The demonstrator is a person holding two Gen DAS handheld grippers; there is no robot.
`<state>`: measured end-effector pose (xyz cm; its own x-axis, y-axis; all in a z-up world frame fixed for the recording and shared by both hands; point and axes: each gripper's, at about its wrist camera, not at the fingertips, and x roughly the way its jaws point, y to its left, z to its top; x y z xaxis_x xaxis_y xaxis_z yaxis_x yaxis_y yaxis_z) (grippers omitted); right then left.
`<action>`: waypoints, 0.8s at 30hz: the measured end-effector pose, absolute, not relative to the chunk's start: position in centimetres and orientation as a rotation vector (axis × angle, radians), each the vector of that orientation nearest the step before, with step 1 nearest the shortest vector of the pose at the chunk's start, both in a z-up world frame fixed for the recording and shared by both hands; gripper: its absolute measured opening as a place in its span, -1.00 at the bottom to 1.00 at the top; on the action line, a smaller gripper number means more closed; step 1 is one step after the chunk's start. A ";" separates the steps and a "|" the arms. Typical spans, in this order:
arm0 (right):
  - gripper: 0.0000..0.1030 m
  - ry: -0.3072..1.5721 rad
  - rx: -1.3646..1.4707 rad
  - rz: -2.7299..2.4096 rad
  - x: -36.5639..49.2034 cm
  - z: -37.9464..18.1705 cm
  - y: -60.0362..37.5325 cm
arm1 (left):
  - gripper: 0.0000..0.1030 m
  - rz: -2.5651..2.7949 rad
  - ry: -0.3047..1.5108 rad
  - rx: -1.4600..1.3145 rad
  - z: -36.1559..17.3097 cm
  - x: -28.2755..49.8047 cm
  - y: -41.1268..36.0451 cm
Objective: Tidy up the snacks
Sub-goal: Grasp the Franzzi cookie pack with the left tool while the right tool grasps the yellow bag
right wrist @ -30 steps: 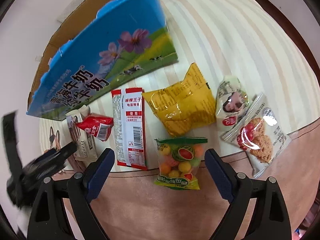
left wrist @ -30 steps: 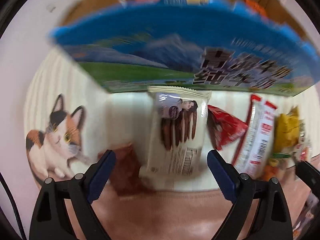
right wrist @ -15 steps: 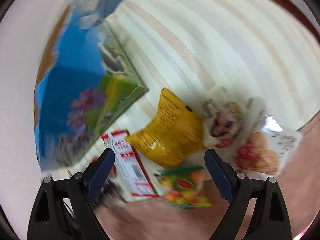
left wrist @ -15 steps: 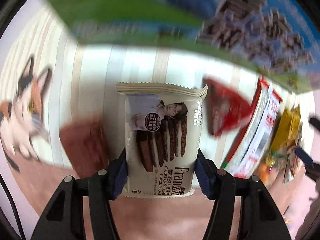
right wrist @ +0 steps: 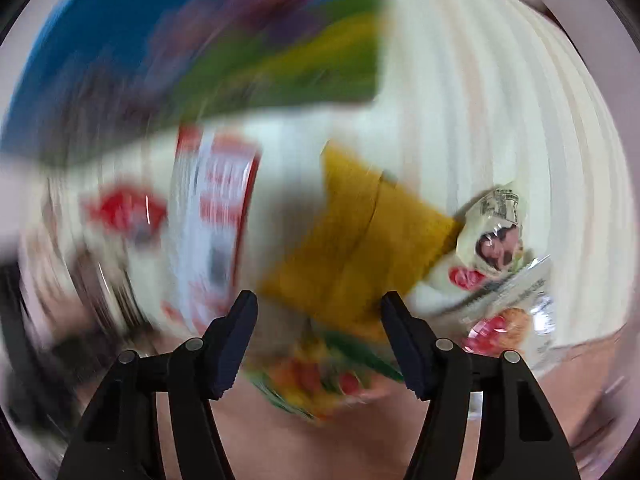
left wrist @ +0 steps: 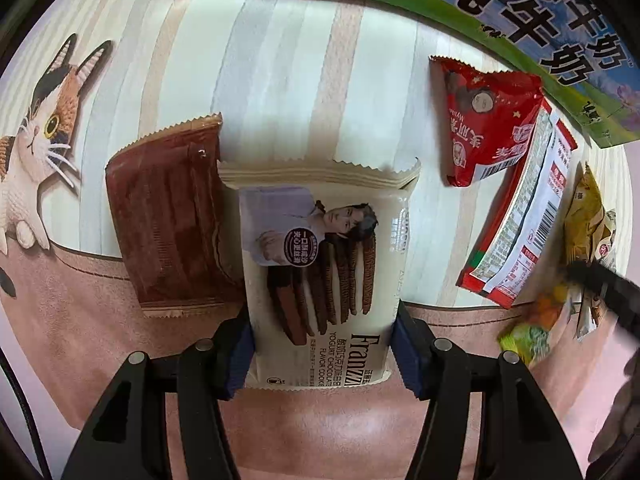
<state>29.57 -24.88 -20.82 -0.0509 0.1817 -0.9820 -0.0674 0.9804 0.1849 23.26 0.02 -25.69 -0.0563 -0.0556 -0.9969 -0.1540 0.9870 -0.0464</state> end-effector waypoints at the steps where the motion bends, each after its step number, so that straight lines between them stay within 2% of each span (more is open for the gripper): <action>1: 0.30 1.613 0.081 0.215 29.3 -20.8 -24.8 | 0.15 0.083 1.630 -0.165 -26.1 23.3 0.5; 5: 0.53 1.574 0.287 0.170 29.6 -20.7 -27.6 | 0.24 0.095 1.654 -0.180 -26.9 24.4 -0.7; 9: 0.53 1.526 0.644 0.044 30.8 -21.9 -31.6 | 0.38 0.095 1.670 -0.229 -28.1 25.5 -0.2; 11: 0.51 1.547 0.721 -0.006 31.3 -23.4 -32.1 | 0.40 0.098 1.678 -0.240 -29.7 26.5 -0.4; 12: 0.36 1.551 0.731 -0.030 31.5 -24.1 -32.4 | 0.40 0.100 1.681 -0.244 -30.3 26.8 -0.5; 17: 0.07 1.544 0.449 -0.004 31.8 -23.1 -30.9 | 0.40 0.097 1.668 -0.255 -30.8 26.7 0.4; 20: 0.06 1.555 0.271 0.037 31.5 -22.5 -29.6 | 0.24 0.107 1.634 -0.224 -29.5 26.0 0.7; 22: 0.07 1.561 0.198 0.060 31.2 -22.4 -28.8 | 0.23 0.101 1.616 -0.190 -29.4 25.6 0.5; 24: 0.23 1.569 0.234 0.080 31.1 -22.7 -28.4 | 0.24 0.096 1.607 -0.172 -29.6 25.5 0.4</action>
